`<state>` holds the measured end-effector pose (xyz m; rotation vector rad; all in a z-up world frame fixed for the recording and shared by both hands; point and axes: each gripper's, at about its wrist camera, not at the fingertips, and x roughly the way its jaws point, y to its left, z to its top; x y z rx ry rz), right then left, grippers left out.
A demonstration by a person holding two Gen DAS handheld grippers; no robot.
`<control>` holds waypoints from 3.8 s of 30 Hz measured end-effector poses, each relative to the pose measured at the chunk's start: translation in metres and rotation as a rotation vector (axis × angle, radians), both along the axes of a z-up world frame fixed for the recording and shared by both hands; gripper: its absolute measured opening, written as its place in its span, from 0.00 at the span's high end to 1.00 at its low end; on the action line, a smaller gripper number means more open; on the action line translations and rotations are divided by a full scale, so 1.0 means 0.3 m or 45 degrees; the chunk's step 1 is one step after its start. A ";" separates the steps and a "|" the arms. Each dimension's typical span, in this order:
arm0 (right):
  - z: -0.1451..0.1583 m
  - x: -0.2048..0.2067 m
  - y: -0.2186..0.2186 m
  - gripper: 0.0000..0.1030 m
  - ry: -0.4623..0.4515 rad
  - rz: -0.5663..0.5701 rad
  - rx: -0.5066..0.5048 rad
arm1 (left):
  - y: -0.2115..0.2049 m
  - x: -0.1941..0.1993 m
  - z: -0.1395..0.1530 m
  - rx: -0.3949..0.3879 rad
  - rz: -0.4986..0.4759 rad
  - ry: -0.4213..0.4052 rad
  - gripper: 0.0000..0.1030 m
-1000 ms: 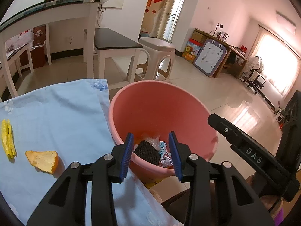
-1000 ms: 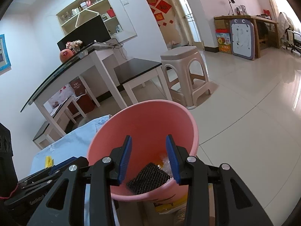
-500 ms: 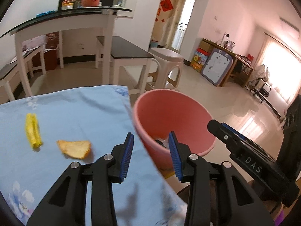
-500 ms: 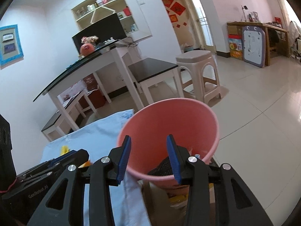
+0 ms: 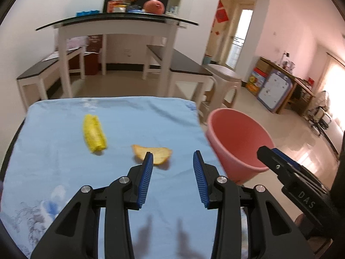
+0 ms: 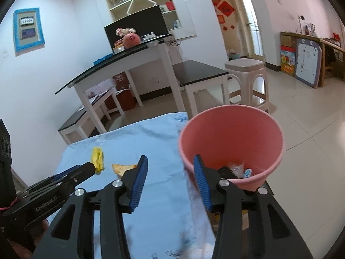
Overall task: Collect trash
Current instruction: 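Move both open tools back to the yellow bag and orange peel on the cloth, then grasp the yellow plastic bag with the left tool while the right tool grasps the orange peel, then carry the yellow bag with the left tool while the right tool carries the peel to the bucket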
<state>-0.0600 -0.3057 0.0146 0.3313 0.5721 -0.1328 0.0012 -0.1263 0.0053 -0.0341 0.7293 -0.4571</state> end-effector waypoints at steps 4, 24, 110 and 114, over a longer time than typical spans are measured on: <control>0.003 0.024 0.056 0.56 0.012 0.035 -0.005 | 0.068 0.004 -0.011 -0.004 0.056 0.017 0.62; -0.082 0.200 0.187 0.54 0.082 0.204 0.013 | 0.326 0.182 -0.066 -0.030 0.263 0.071 0.62; 0.005 0.041 0.247 0.96 0.042 0.332 0.040 | 0.241 -0.055 0.019 0.062 0.287 -0.062 0.80; 0.017 0.027 0.230 0.96 0.022 0.306 0.029 | 0.206 -0.061 0.017 0.073 0.262 -0.063 0.80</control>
